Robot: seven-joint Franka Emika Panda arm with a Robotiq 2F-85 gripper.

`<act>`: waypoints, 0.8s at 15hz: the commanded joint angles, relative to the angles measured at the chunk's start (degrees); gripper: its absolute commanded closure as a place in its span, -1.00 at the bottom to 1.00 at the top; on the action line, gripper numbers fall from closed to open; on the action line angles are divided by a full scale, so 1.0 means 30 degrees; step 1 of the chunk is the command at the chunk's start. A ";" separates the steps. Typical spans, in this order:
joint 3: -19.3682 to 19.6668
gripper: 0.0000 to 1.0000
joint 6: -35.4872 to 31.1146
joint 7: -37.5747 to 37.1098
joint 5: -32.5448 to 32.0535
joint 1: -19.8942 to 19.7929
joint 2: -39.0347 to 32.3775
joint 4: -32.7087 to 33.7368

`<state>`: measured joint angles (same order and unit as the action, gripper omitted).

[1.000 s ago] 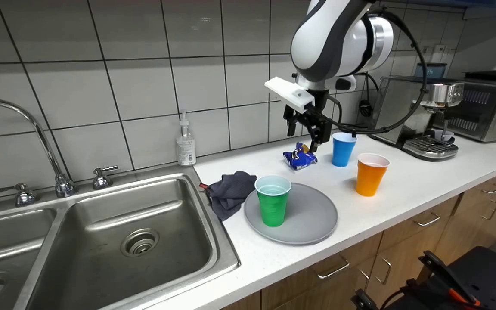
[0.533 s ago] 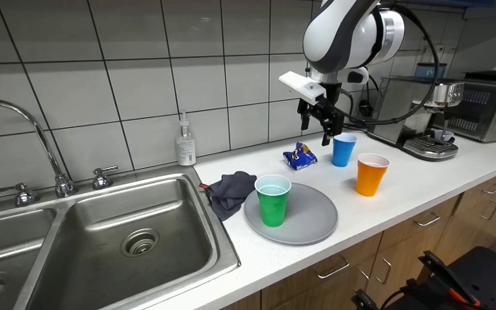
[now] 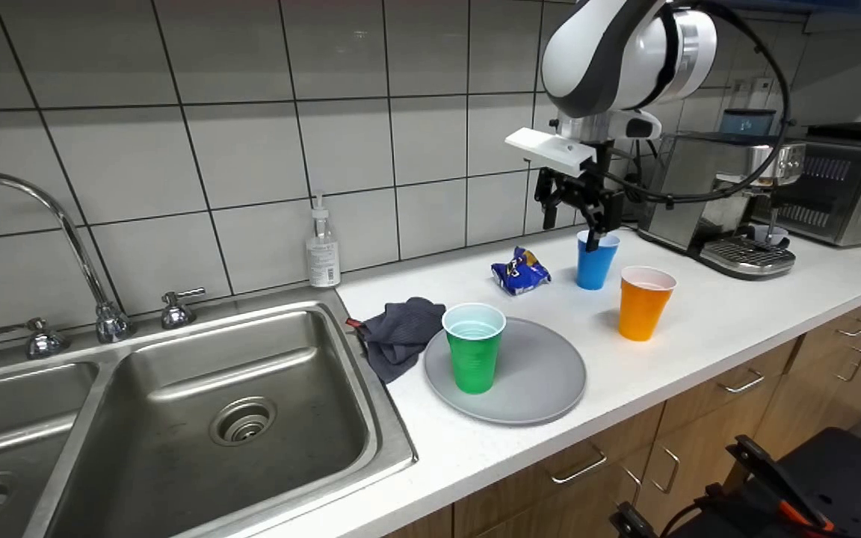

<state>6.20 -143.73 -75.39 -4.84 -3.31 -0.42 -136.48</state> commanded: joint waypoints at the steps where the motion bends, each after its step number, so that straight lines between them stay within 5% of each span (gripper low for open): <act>1: 0.0209 -1.00 0.0596 0.2800 0.0358 -0.0552 -0.0443 0.0684; 12: 0.1106 -1.00 0.1925 1.2097 0.1701 -0.1496 -0.2302 0.2092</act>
<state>9.49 -142.62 -48.20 -2.59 -6.51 -5.78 -133.66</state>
